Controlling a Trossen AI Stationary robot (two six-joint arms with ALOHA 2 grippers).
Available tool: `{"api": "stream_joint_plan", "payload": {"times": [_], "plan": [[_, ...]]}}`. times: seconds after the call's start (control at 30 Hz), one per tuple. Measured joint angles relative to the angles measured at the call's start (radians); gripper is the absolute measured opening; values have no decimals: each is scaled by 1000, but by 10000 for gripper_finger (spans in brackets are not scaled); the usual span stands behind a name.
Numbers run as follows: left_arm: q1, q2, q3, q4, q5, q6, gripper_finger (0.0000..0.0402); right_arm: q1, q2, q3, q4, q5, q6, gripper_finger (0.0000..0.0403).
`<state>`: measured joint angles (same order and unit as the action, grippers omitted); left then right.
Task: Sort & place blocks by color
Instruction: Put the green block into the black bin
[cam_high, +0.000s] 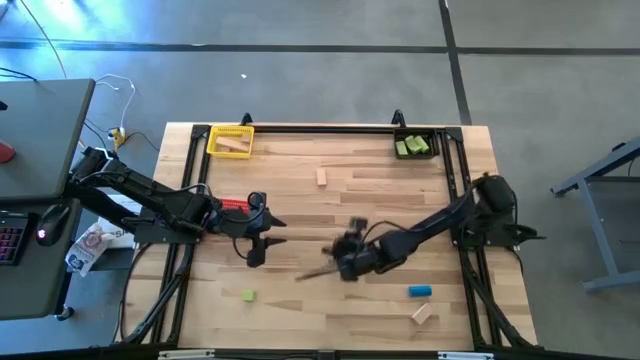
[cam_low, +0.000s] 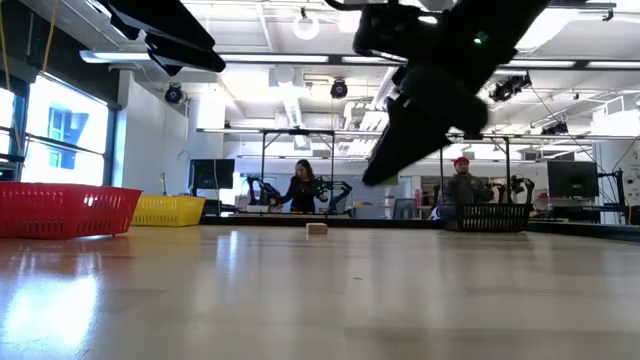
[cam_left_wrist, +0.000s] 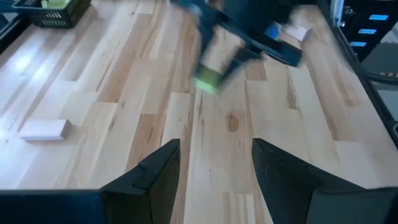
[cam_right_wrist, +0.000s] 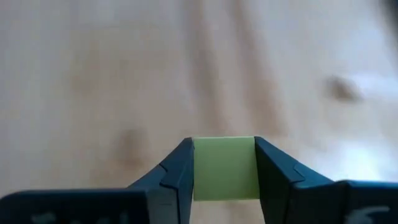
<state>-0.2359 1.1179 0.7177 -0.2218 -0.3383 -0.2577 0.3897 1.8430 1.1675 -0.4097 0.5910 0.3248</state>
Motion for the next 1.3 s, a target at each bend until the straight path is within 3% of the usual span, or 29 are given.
{"api": "stream_joint_plan", "payload": {"times": [0.2,0.4,0.63,1.07,1.3], "plan": [[0,0,0,0,-10,0,184,-94,-107,0,-295,216,258,107],[0,0,0,1,-10,0,184,-253,-211,1,-552,269,441,107],[0,0,0,1,-10,0,184,-488,-274,1,-645,183,404,107],[0,0,0,-2,-10,0,184,-907,-274,2,-643,20,190,109],[0,0,0,-2,-10,0,184,-1103,-274,2,-591,-118,115,110]]}}
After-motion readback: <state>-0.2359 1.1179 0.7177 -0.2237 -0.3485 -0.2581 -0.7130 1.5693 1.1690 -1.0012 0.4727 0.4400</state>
